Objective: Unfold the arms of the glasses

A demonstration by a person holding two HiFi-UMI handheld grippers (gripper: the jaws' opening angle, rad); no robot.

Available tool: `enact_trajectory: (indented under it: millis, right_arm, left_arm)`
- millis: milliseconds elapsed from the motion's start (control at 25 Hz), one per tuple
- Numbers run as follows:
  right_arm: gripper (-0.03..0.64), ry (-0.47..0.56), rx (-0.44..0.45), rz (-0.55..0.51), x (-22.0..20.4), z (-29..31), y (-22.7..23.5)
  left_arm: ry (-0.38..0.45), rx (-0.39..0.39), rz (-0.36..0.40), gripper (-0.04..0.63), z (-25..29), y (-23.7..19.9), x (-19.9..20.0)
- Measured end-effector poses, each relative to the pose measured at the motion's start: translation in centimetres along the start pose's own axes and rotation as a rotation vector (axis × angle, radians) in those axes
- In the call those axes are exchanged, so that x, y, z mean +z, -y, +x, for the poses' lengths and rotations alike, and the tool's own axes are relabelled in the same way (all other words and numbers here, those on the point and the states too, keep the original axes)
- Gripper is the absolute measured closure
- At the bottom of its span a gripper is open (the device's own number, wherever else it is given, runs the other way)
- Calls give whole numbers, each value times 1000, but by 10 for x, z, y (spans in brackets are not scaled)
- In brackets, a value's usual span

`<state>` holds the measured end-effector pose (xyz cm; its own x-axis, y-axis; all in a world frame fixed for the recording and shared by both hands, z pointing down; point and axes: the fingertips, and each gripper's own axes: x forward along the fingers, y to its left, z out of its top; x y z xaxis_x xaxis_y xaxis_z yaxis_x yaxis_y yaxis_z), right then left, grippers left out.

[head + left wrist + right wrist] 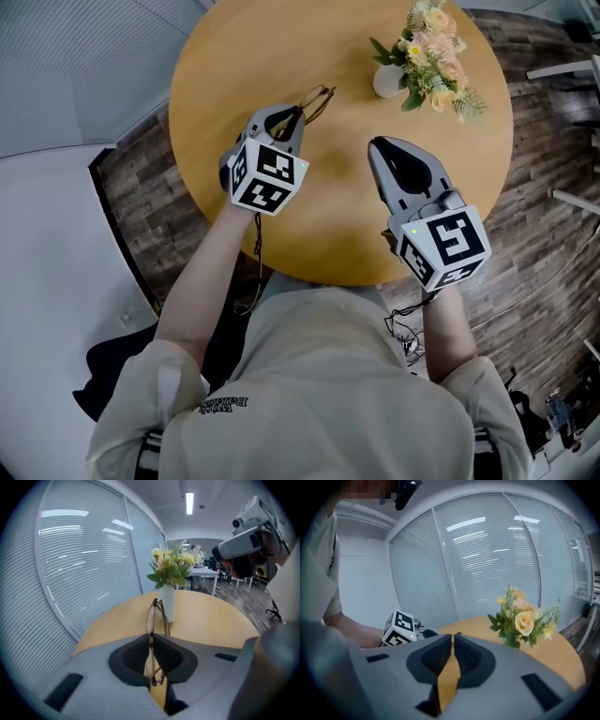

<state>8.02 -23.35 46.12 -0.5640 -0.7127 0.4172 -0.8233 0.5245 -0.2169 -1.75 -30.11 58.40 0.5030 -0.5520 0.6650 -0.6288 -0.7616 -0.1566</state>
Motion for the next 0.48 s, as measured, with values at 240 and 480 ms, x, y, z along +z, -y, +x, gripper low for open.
enact_trajectory:
  millis: [240,480]
  right_arm:
    - [577,91,3,-24,35,-14,-11]
    - [577,183,-8,-47,73,-38,-19]
  left_arm:
    - [152,39,-68,554,-52,-13,52]
    - [270,64,-105,554,-105,-14,90]
